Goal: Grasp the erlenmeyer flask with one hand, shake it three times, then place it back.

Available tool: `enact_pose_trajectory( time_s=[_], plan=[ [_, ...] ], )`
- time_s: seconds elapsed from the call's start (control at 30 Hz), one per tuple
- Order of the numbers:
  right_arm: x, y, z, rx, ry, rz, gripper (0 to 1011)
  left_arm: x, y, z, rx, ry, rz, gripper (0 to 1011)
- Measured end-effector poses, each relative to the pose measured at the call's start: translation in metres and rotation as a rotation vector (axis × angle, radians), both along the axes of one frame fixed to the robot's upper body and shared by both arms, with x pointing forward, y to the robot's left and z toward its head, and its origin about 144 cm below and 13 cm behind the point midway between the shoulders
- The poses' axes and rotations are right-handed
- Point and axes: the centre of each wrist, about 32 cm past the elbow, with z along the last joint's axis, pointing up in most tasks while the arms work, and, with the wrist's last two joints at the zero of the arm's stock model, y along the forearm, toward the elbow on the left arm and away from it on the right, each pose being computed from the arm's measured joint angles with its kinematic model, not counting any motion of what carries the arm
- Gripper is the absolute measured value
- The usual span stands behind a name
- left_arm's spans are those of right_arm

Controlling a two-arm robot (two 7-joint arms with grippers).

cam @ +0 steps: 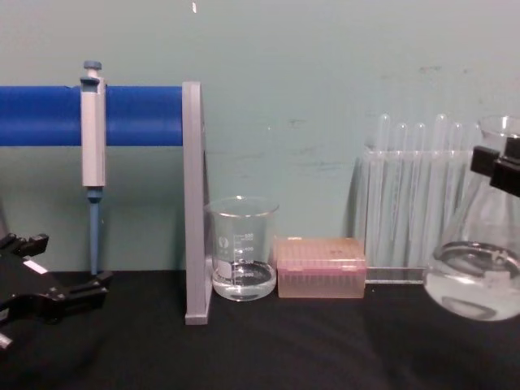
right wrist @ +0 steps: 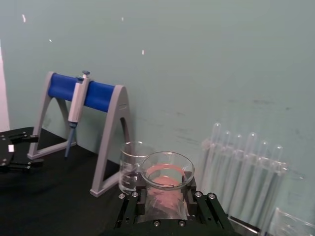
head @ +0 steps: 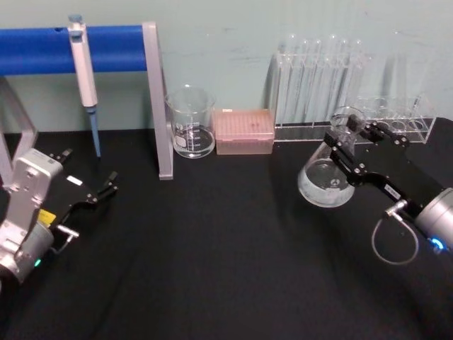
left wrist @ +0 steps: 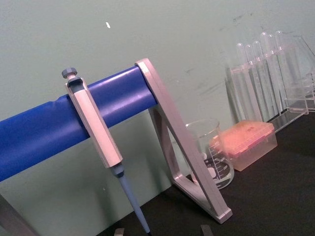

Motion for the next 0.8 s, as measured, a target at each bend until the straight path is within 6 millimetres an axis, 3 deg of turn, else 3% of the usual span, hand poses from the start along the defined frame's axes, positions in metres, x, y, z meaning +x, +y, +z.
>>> enact_pose_trajectory(
  time_s=[0.3, 0.8],
  plan=[
    [0.013, 0.014, -0.002, 0.006, 0.009, 0.079, 457, 0.000, 0.000, 0.000, 0.000, 0.000, 0.000, 1001],
    [0.041, 0.068, -0.004, 0.023, 0.031, 0.330, 456, 0.000, 0.000, 0.000, 0.000, 0.000, 0.000, 1001]
  ],
)
